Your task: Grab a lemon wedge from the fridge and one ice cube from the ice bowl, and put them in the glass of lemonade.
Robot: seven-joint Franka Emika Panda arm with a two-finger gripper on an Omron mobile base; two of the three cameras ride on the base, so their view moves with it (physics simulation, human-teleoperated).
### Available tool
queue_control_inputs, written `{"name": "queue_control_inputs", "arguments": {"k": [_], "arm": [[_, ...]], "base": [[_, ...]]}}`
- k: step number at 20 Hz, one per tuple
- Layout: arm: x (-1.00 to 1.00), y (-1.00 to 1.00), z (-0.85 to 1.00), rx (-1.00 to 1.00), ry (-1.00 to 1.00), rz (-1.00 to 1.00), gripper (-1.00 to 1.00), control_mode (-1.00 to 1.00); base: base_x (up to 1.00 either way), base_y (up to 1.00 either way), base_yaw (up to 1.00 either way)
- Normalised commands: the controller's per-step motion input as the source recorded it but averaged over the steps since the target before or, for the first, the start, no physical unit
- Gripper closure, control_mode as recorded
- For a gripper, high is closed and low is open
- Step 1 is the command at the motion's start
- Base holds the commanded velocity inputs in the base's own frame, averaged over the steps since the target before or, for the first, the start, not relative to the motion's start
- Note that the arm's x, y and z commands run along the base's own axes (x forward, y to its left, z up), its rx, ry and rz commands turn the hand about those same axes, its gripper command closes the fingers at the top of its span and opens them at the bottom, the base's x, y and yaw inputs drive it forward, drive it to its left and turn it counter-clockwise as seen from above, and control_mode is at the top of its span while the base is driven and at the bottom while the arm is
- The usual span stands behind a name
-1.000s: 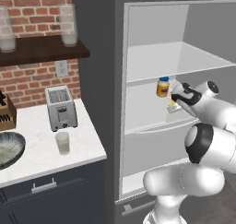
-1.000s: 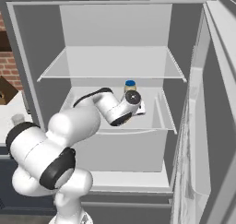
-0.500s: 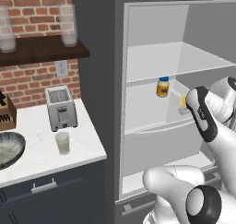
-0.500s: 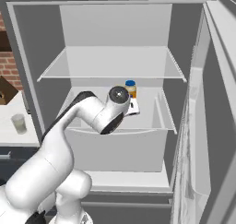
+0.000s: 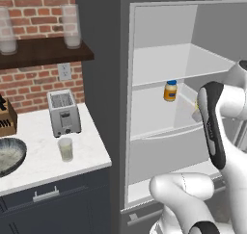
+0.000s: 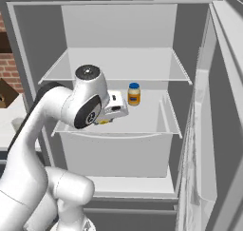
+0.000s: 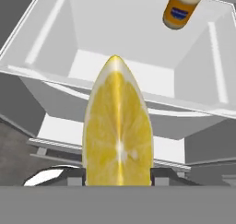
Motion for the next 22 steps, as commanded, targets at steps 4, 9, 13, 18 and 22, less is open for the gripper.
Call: {"name": "queue_control_inputs", "arguments": {"k": [4, 9, 13, 18, 22], "arm": [[-1.00, 0.18, 0.33, 0.00, -0.13, 0.00, 1.00, -1.00], [-0.97, 0.39, 0.35, 0.00, -0.23, 0.03, 1.00, -1.00], [-0.54, 0.53, 0.21, 0.00, -0.07, 0.02, 1.00, -1.00], [-0.16, 0.21, 0.00, -0.01, 0.00, -0.01, 1.00, -1.00], [-0.02, 0.05, -0.01, 0.00, 0.04, 0.00, 1.00, -1.00]], "base": [[0.00, 0.00, 0.00], [0.00, 0.00, 0.00], [0.00, 0.00, 0.00], [0.00, 0.00, 0.00], [0.00, 0.00, 0.00]]}}
